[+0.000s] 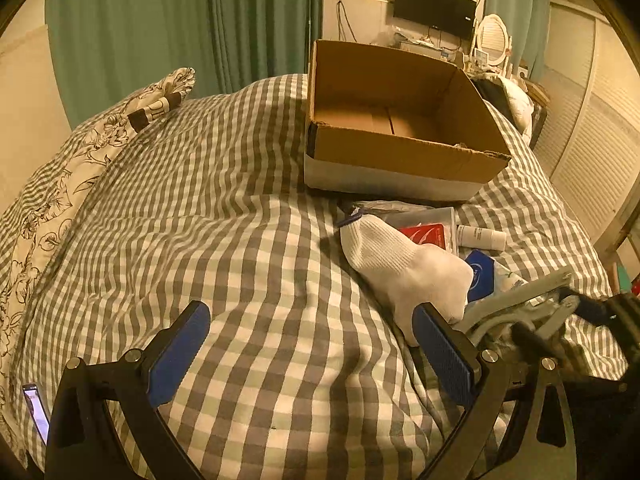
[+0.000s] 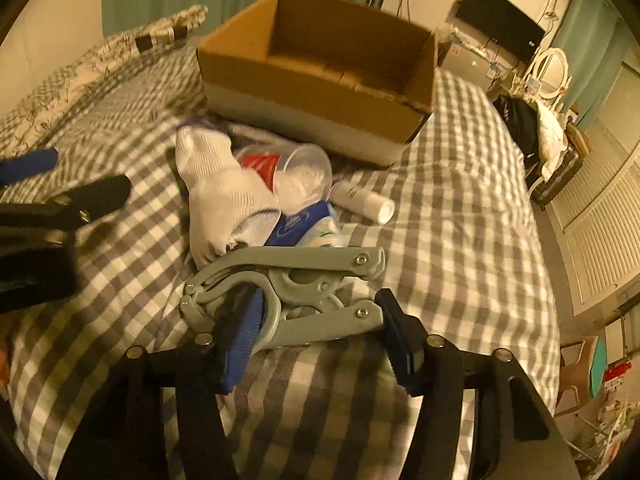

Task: Organize objects
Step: 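Grasp the grey plastic clip with the right gripper, then grasp the white sock with the left gripper while the right gripper holds the clip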

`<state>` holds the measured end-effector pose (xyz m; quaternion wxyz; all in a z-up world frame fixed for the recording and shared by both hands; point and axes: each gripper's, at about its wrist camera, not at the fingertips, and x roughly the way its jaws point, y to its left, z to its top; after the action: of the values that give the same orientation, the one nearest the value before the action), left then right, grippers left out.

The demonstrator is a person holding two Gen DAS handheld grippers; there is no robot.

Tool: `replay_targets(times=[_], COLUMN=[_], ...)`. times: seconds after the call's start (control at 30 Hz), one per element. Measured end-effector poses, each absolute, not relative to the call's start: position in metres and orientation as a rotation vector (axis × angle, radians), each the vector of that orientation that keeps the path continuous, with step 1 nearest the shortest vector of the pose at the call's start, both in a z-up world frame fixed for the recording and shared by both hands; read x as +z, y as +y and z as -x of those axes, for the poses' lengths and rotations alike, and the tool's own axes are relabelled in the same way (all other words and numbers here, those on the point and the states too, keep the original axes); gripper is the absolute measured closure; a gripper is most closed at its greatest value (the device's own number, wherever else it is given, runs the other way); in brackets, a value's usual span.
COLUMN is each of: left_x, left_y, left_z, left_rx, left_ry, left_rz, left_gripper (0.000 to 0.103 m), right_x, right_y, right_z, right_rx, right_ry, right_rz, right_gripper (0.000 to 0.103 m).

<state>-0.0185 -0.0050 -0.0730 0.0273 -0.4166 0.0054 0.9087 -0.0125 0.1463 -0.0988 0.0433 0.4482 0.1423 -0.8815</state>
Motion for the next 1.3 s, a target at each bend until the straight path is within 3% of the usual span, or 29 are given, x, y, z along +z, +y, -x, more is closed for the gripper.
replay_targets(times=[0.4,0.73,0.83,0.9,1.0,1.1,1.3], left_x=[-0.08,-0.103,-0.117,-0.124,-0.12,-0.111,-0.081], left_y=[0.035,0.077,0.085,0.086,0.081,0.076,0.061], left_z=[0.037,0.061,0.066,0.069,0.066,0.058,0.036], left_rx=[2.737,2.622,2.597,2.557,2.557,2.571,2.607], left_ry=[0.128,0.186,0.217,0.21,0.152,0.115,0.042], left_rz=[1.334,1.401,1.441,1.474,1.457,1.437,1.362], left_gripper=[0.0,0.0,0.013,0.035,0.047,0.053,0.057], right_x=[-0.035,-0.042,-0.045,-0.048,-0.05,-0.049,-0.038], right_y=[0.196,0.234,0.239,0.242,0.245,0.243,0.234], right_z=[-0.006,0.007,0.01,0.011,0.011,0.008,-0.002], right_rx=[-2.851,-2.88,-2.87,-2.866,-2.865,-2.862,-2.862], right_ry=[0.321,0.231,0.22,0.206,0.194,0.187,0.196], right_rz=[-1.187,-1.207,-1.216,-1.223,-1.235,-1.232,-1.193], right_gripper=[0.047,0.047,0.047,0.047,0.047,0.047,0.047])
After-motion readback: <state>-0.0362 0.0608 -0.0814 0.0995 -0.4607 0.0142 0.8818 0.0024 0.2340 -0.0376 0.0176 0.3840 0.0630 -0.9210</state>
